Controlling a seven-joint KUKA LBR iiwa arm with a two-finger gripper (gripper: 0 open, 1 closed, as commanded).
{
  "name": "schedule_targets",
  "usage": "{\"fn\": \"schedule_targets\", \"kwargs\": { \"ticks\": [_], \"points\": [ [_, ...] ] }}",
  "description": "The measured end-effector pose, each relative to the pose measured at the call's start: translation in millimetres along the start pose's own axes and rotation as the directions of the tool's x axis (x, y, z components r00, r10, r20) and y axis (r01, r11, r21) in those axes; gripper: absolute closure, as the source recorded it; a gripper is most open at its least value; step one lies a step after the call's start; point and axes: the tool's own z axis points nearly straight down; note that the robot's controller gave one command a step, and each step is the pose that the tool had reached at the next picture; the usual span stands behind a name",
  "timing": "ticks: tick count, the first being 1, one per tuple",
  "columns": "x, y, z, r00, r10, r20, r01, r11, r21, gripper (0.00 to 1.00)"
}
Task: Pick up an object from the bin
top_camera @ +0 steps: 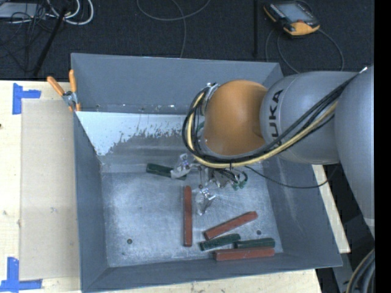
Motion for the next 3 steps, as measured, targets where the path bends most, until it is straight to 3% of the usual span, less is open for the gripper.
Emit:
{"fn": "schedule_targets", "kwargs": {
  "ticks": [1,2,3],
  "points": [
    [-0.7,3.9,4.2,0.999,-0.043,0.000,0.043,0.999,0.000,0.00],
    [-26.3,33.9,8.5,0.995,-0.098,-0.006,0.098,0.995,-0.002,0.00],
    [-29.9,38.5,19.4,0.977,-0.214,-0.001,0.214,0.977,-0.005,0.00]
  ]
}}
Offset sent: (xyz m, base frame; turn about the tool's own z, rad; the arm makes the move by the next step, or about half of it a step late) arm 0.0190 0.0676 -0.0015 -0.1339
